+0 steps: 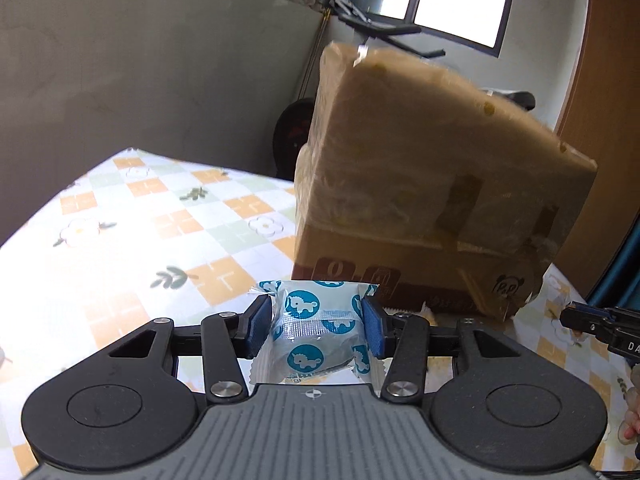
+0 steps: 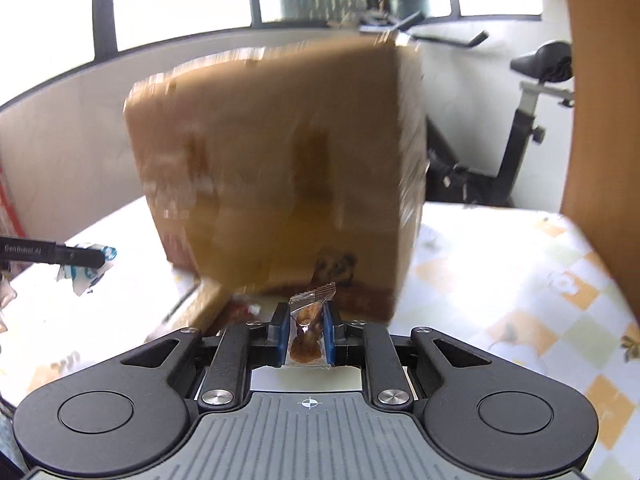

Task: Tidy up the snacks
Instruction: 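Lift both packs and carry them over the lined box, then open both tools over the box to drop the cookie pack and snack bag, then lower the left tool onto the cracker pack while the right tool reaches the red jerky pack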

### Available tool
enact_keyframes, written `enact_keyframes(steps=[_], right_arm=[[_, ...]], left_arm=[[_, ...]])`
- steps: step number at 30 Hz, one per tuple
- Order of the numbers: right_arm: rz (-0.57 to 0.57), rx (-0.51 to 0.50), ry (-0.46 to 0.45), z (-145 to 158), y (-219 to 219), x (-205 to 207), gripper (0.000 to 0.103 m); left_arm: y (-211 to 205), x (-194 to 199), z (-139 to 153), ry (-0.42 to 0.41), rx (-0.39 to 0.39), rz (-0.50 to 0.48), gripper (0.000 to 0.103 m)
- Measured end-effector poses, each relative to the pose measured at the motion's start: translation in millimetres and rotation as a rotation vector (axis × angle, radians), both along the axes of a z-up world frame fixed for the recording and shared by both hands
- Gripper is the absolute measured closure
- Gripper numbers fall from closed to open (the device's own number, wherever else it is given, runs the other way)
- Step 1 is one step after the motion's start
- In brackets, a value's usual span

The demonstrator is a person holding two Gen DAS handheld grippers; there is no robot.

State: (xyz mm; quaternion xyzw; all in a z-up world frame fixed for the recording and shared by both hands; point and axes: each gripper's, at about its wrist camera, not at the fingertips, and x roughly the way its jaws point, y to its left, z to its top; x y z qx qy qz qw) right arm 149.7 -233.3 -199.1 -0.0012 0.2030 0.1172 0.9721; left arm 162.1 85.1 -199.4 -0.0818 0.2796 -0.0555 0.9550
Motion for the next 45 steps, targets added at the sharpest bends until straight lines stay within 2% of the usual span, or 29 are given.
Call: enact_keyframes(steps=[5,9,11,14,18,20,23,25,26,28,31,35,39,45], right_arm=[[0.043,0.02,-0.17,62.9,-1.0,-2.6,0.087],[0.114,0.017,-0.271,112.3,9.3,14.6,0.087],[0.135,0.002,-0.28,129.4,15.7,33.1,0.087],[0.148,-0.027,-0.248,141.2,28.8,70.0,0.087],[0.125,-0.054,-0.135,136.6,48.0,119.9,0.087],[0.1,-0.064,-0.084,129.0,53.6,135.7,0.087],[0.06,-0.092,-0.053,115.9,57.3,142.6,0.083],[0.062,-0.081,-0.056,110.4,57.3,135.4,0.078],[0.064,-0.079,-0.065,109.0,56.2,131.7,0.074],[0.075,-0.073,-0.088,108.6,53.4,121.5,0.073],[0.096,-0.049,-0.135,111.7,44.2,104.5,0.073],[0.093,-0.045,-0.202,112.4,35.5,76.1,0.073],[0.063,-0.038,-0.258,106.6,26.7,48.1,0.073],[0.012,-0.074,-0.288,82.7,20.6,14.8,0.073]], left_arm=[[-3.5,4.9,55.8,-0.162,0.012,-0.05,0.052],[-16.2,23.0,106.0,-0.291,0.027,-0.113,0.052],[-24.4,37.0,123.0,-0.323,0.03,-0.142,0.052],[-38.2,71.0,137.2,-0.32,0.009,-0.173,0.052],[-57.9,123.8,133.7,-0.236,-0.01,-0.177,0.052],[-65.9,143.8,125.4,-0.197,0.013,-0.182,0.052],[-69.1,159.9,111.5,-0.153,0.037,-0.177,0.05],[-63.1,160.9,104.1,-0.142,0.01,-0.159,0.047],[-60.9,160.0,102.0,-0.143,-0.003,-0.159,0.042],[-57.6,157.8,101.1,-0.149,0.004,-0.167,0.04],[-51.3,147.0,104.7,-0.164,0.037,-0.17,0.04],[-35.9,120.4,113.9,-0.194,0.034,-0.177,0.04],[-22.3,92.7,119.4,-0.198,0.036,-0.14,0.04],[-5.2,64.5,98.8,-0.151,0.024,-0.09,0.04]])
